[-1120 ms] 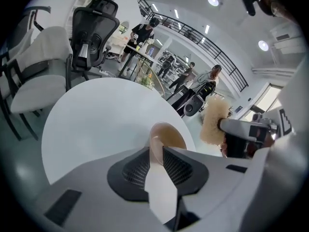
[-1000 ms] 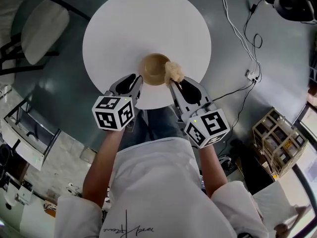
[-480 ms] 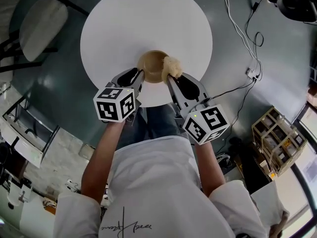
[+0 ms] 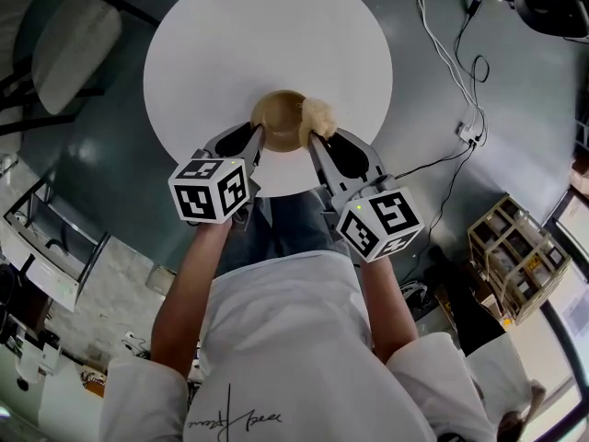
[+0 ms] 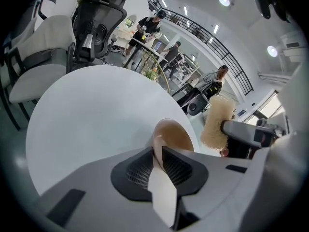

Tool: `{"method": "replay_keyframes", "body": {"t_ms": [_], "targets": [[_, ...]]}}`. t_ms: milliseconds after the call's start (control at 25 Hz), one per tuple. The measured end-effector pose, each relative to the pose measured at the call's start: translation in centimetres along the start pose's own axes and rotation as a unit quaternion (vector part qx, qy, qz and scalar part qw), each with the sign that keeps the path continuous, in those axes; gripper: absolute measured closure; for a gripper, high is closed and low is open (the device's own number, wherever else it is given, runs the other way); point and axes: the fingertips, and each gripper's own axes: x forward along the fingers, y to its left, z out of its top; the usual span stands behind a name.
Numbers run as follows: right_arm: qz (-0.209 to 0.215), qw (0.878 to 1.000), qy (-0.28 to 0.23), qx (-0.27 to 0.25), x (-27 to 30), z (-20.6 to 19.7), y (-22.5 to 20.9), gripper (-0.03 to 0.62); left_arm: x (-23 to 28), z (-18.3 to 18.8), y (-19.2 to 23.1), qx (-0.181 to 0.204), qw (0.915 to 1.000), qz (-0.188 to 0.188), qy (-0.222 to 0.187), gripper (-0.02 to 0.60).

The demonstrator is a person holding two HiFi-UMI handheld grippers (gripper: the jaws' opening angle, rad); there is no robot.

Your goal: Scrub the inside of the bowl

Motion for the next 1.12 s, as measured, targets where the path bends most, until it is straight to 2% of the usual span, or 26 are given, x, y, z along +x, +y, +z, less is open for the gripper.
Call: {"method": "replay_keyframes", "body": {"t_ms": [360,720,1120], "targets": [[-0.01,0.999,0.031,-0.035,2.6,-1.1,-1.0,0.508,0.1,0.0,0.1,-0.011,0.9999,-0.001,-0.001,0.536],[-0.027,0.997,0.054,-0.042,4.2,-2.3,-1.7,0.508,0.1,0.2,0.2,-0.02,0.9998,0.004,-0.007,0.56],[-0.03,0.996,0.062,-0.048,4.6,-2.6,-1.6,0.508,-0.1,0.2,0.7,-0.053,0.998,0.021,-0.029,0.566]]}}
